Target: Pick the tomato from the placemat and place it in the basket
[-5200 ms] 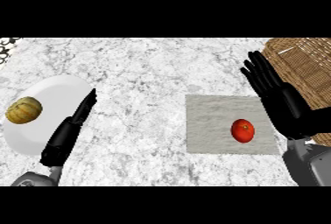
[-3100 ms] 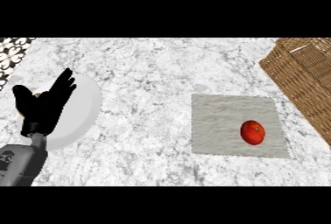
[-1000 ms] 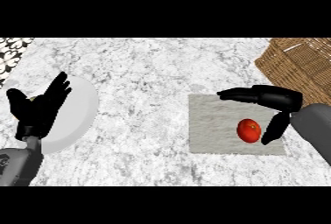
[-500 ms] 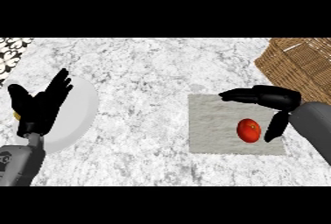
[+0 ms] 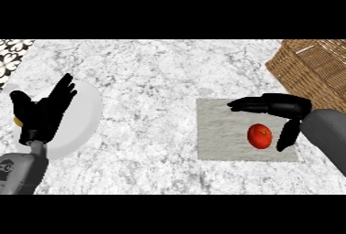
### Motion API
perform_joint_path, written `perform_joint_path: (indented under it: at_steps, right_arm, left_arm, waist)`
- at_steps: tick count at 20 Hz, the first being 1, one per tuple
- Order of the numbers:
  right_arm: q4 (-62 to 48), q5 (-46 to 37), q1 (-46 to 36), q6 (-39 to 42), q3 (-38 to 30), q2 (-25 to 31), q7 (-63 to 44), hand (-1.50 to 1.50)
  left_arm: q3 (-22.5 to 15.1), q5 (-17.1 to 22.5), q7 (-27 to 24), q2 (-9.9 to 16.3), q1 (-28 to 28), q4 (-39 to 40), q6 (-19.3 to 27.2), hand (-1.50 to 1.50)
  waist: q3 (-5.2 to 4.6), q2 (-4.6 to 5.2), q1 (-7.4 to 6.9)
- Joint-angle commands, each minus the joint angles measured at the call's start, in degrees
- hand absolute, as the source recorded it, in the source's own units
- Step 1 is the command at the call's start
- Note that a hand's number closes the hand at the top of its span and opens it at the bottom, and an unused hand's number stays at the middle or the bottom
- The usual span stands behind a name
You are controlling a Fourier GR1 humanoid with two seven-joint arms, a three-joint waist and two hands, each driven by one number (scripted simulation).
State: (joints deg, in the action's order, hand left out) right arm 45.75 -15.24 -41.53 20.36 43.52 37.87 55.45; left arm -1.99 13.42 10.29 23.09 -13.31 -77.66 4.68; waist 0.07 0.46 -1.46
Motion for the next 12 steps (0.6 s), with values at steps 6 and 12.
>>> perform_joint_path:
  at_steps: [6,12]
  right_arm:
    - [-7.56,-3.01,-1.43,2.31,0.75,-2.99,11.21,-1.5]
    - [-3.62,-6.66,2.11,-3.16,2.89,-2.38,12.2,1.5]
  left_arm:
    - [1.13,-0.3,2.1,-0.07,-0.06,-1.7,-0.45,0.0]
    - [1.33,-0.86,1.16,-0.73,3.3,-3.22,-1.12,0.0]
  waist:
    - [0.01,-0.07,0.06]
    - [-0.02,-0.36,0.67]
